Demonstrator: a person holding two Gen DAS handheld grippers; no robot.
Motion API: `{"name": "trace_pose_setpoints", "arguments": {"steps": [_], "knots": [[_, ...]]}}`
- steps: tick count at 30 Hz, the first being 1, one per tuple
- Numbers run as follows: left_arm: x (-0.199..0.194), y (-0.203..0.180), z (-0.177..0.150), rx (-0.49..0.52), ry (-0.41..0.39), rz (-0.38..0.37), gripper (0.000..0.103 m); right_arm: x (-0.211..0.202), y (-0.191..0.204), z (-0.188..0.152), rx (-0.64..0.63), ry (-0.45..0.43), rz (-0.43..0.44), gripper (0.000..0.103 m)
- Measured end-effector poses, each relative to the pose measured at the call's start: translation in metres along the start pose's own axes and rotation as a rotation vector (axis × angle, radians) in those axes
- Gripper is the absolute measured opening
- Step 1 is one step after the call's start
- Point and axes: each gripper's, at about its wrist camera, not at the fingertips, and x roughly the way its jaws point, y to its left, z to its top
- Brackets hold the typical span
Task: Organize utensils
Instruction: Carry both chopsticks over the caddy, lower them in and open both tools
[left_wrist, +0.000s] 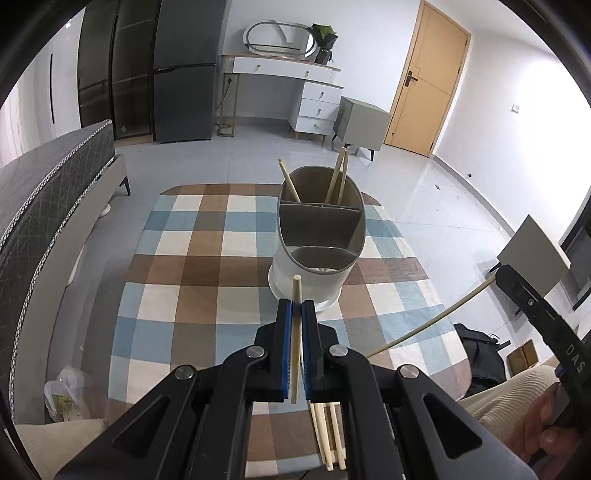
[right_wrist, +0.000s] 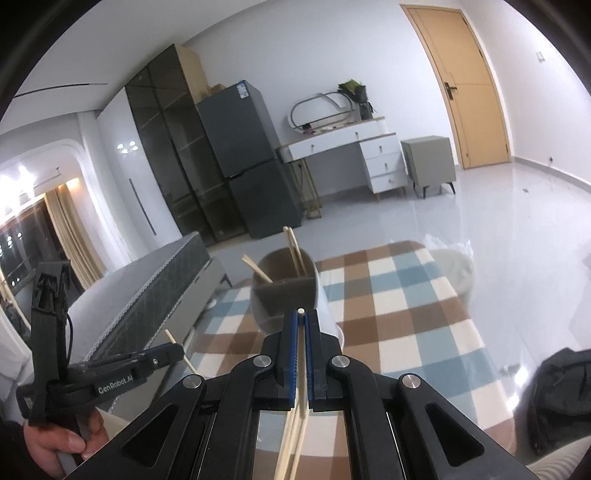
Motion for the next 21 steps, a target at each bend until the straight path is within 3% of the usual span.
{"name": "trace_pose_setpoints", "arguments": {"steps": [12,21], "knots": [[-0.035,-0.013,0.036,-0.006,-0.074,-0.079,0.001,-0.012,0.005,0.030,-0.019,-0.087,0.018,0.003],[-0.038,-0.007,0.083,-0.029,-0.125,-0.084,0.001,-0.004,0.011,0.073,-0.037,-0.145,0.046,0.003]]}}
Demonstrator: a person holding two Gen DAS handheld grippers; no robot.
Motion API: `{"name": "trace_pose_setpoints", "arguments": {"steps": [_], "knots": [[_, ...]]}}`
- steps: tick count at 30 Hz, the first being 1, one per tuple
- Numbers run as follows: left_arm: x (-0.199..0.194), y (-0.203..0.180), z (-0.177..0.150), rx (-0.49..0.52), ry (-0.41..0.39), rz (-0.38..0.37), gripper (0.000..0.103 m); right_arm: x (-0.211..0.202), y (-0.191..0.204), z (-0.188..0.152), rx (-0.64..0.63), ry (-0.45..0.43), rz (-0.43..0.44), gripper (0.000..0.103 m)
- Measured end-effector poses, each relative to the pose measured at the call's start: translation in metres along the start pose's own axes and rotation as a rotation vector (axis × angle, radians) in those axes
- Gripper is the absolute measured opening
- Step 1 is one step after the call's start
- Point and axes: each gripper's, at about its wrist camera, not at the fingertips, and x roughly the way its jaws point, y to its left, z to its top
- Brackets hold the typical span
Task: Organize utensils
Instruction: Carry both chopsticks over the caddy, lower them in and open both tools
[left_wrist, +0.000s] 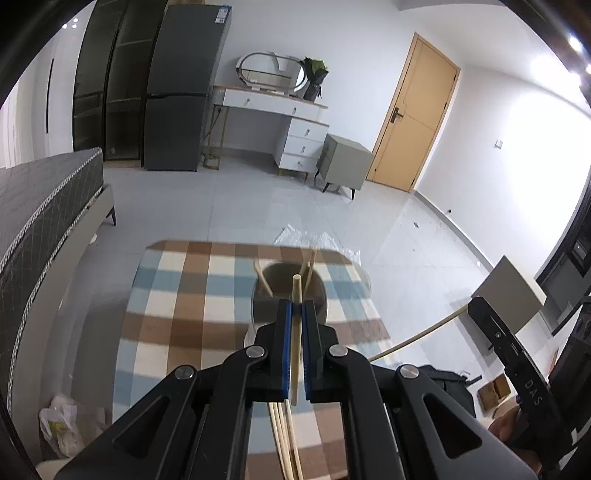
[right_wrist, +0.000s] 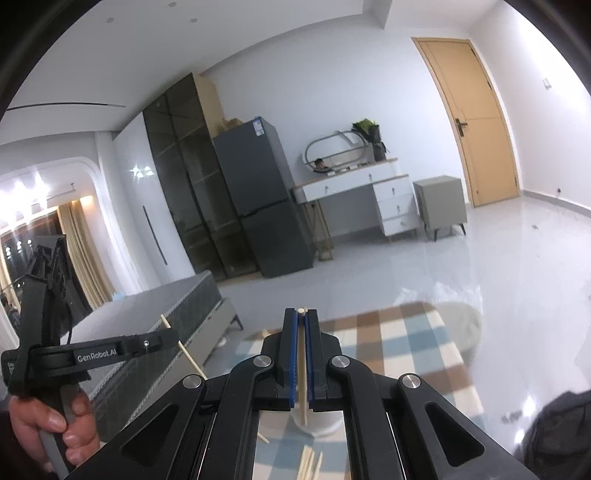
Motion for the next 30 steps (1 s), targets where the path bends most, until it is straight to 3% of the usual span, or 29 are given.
{"name": "trace_pose_setpoints", "arguments": {"steps": [16,30], "knots": [[0.041,0.009,0.084,-0.014,-0.066,-0.013,0.001,0.073,0.004,0.053,-0.052,-0.003,0.025,0.003],[0.095,0.017,0.082,-0.023,0.011,-0.026,0.001,0.121,0.001,0.045,-0.107,0.093,0.020,0.003]]}}
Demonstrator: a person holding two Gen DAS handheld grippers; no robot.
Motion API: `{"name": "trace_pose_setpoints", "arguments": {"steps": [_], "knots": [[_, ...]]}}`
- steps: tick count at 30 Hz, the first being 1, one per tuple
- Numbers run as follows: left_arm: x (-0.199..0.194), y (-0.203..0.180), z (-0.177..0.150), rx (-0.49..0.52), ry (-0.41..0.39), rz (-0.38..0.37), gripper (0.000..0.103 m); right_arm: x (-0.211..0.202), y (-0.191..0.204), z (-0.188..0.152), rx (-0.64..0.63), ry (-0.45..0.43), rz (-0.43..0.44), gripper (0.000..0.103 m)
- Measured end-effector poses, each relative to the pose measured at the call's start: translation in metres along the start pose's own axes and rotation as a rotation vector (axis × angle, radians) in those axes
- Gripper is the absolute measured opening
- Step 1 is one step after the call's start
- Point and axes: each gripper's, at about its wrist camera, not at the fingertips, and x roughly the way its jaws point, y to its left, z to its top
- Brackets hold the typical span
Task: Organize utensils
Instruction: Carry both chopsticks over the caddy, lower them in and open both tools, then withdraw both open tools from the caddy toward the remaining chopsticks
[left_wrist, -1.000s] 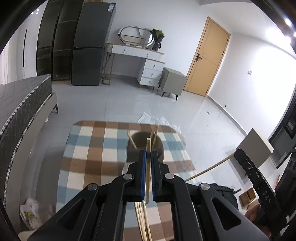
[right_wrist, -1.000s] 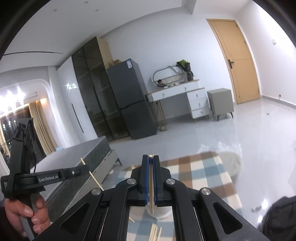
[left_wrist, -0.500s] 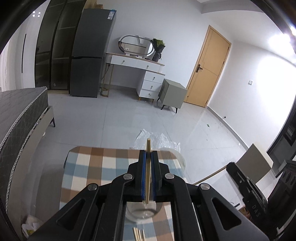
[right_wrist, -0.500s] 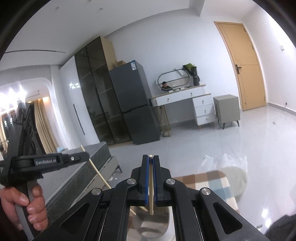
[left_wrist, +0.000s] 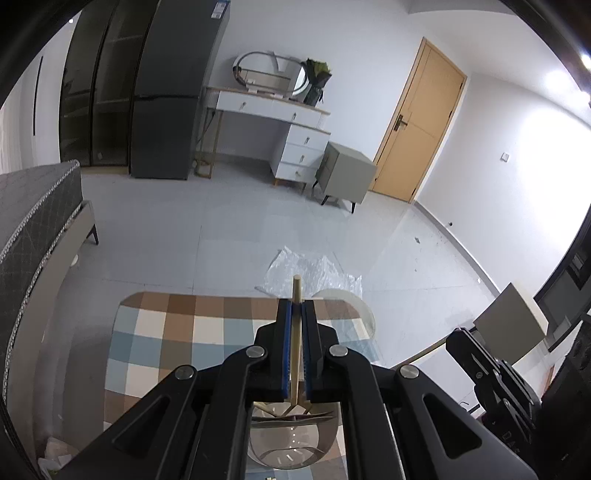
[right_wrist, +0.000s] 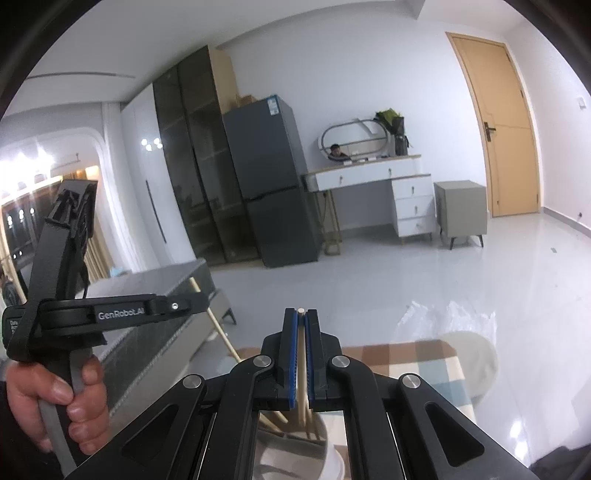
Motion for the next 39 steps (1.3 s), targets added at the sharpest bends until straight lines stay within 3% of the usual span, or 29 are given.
{"name": "trace_pose_setpoints", "arguments": {"steps": [19,22,24,29,33,39], "knots": [[0.030,-0.007,-0.007,0.006,0.172,-0.027,0.004,0.022,0.000,-0.026,0.017,0.134,0.022,0.006],[0.026,-0.006,-0.009,0.003,0.170,-0.022,0.027,0.016,-0.004,-0.028,0.038,0.135,0.012,0.009],[0.021,-0.005,-0.010,-0.005,0.159,-0.018,0.039,0.012,-0.007,-0.029,0.056,0.135,0.001,0.020],[0.010,-0.003,-0.012,-0.009,0.156,0.006,0.046,-0.003,-0.016,-0.032,0.100,0.140,-0.030,0.033],[-0.002,0.000,-0.016,-0.009,0.138,0.039,0.055,-0.015,-0.022,-0.035,0.135,0.147,-0.048,0.036],[-0.019,0.004,-0.026,-0.016,0.121,0.069,0.056,-0.036,-0.020,-0.035,0.149,0.133,-0.061,0.046]]}}
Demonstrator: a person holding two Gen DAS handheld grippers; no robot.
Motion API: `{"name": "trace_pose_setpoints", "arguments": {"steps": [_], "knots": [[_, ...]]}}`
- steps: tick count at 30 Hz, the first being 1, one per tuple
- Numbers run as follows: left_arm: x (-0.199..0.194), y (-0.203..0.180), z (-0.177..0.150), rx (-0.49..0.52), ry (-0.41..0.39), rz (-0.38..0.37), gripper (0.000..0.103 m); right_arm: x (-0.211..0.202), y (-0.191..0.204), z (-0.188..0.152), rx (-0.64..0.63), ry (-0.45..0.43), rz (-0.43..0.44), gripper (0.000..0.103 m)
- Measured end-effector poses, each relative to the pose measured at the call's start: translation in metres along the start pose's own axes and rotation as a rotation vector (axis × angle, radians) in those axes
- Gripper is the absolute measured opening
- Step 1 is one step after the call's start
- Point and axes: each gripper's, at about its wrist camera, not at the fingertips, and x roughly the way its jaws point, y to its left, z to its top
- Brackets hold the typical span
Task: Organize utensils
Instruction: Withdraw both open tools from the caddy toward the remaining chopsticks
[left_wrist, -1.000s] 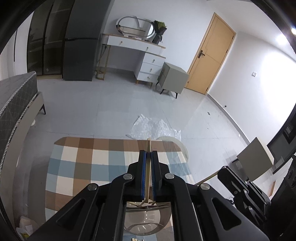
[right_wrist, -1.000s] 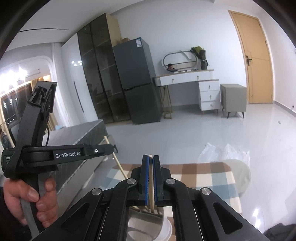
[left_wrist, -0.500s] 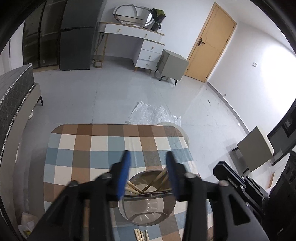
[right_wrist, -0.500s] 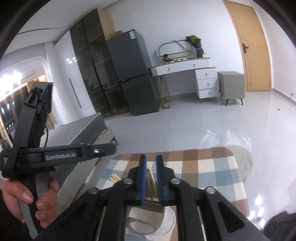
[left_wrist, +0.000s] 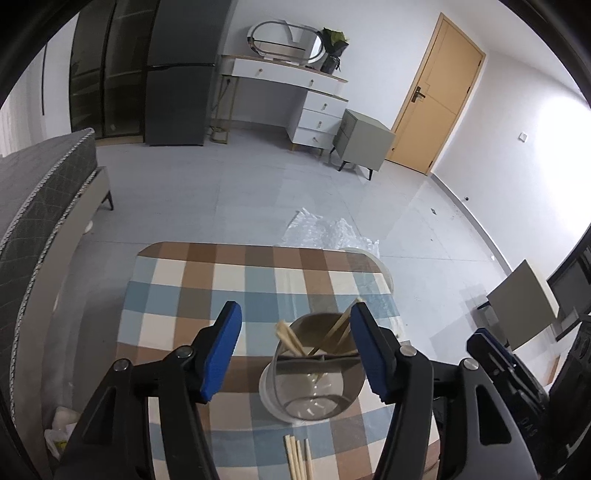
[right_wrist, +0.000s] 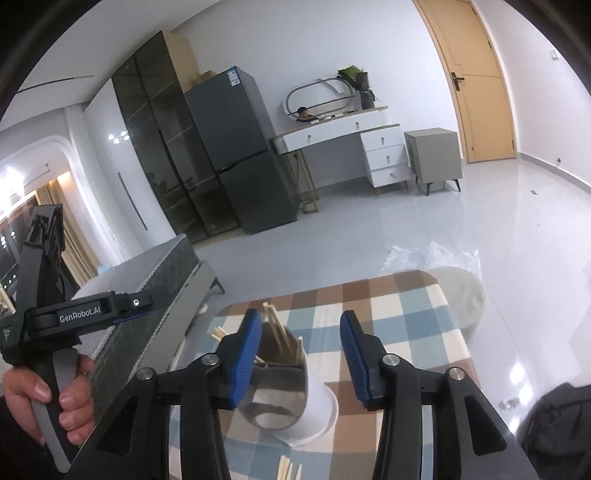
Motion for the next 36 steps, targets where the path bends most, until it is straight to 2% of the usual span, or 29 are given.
{"name": "trace_pose_setpoints", "arguments": {"steps": [4,6,7,9,17,23,29,36], "knots": [[-0.012,-0.003,-0.009,0.011,-0.005,0.040,0.059,-0.012,0.002,-0.005,0.006,-0.013,0.001,0.055],[-0.018,-0.005,-0.014,0.018,-0.021,0.058,0.066,-0.019,0.004,-0.009,0.006,-0.023,-0.008,0.062],[-0.021,-0.006,-0.017,0.023,-0.031,0.062,0.067,-0.021,0.006,-0.011,0.006,-0.023,-0.007,0.062],[-0.028,-0.007,-0.023,0.034,-0.049,0.072,0.070,-0.026,0.007,-0.016,0.013,-0.021,0.001,0.071],[-0.046,-0.008,-0.048,0.054,-0.108,0.182,0.081,-0.035,0.007,-0.038,0.026,0.016,0.003,0.083],[-0.051,-0.005,-0.068,0.065,-0.108,0.168,0.081,-0.040,0.002,-0.057,0.076,0.039,0.027,0.087],[-0.053,-0.002,-0.086,0.063,-0.123,0.163,0.082,-0.039,-0.001,-0.078,0.098,0.074,0.013,0.087],[-0.043,0.003,-0.113,0.066,-0.125,0.164,0.081,-0.022,-0.001,-0.113,0.078,0.167,-0.017,0.087]]}}
